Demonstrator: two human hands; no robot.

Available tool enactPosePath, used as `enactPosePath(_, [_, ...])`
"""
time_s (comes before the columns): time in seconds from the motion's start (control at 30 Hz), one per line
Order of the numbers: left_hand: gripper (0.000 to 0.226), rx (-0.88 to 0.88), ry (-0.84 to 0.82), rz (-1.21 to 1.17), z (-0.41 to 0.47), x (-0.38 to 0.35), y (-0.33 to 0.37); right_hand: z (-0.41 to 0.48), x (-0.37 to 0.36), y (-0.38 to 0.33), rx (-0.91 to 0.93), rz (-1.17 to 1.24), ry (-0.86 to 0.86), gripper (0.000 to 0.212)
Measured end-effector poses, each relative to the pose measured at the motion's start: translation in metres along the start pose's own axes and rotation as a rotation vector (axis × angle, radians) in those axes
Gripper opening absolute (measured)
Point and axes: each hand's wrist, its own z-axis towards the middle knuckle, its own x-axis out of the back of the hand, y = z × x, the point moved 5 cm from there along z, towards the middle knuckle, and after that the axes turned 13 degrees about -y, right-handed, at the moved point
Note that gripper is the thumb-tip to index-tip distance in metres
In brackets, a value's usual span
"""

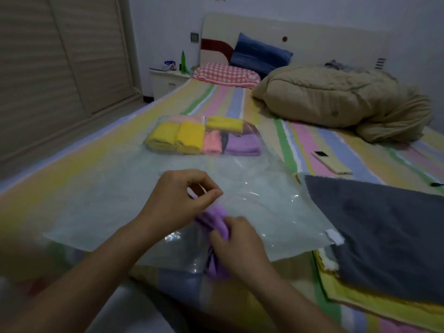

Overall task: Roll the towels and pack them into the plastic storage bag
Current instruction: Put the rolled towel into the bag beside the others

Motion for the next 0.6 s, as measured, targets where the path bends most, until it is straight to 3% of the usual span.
enactPosePath(0.13, [0.009, 0.035, -0.058, -0.136, 0.010, 0.010, 0.010, 0.093, 0.029, 0.025, -0.179, 0.095, 0.213, 0.012])
enactPosePath(0.27, [0.023, 0.224, -0.133, -0.302, 0.035, 0.018, -0.010, 0.165, 0.051, 0.032, -0.272, 0.040, 0.402, 0.046])
enactPosePath(0.4, [0.019, 0.375, -0.067, 0.089, 0.083, 0.037, -0.085, 0.221, 0.059, 0.026, -0.226, -0.037, 0.482, 0.064])
enactPosePath(0.6, [0.031, 0.514, -0.051, 0.293, 0.128, 0.036, -0.192, 0.312, 0.081, 0.017, -0.215, -0.010, 0.429, 0.041])
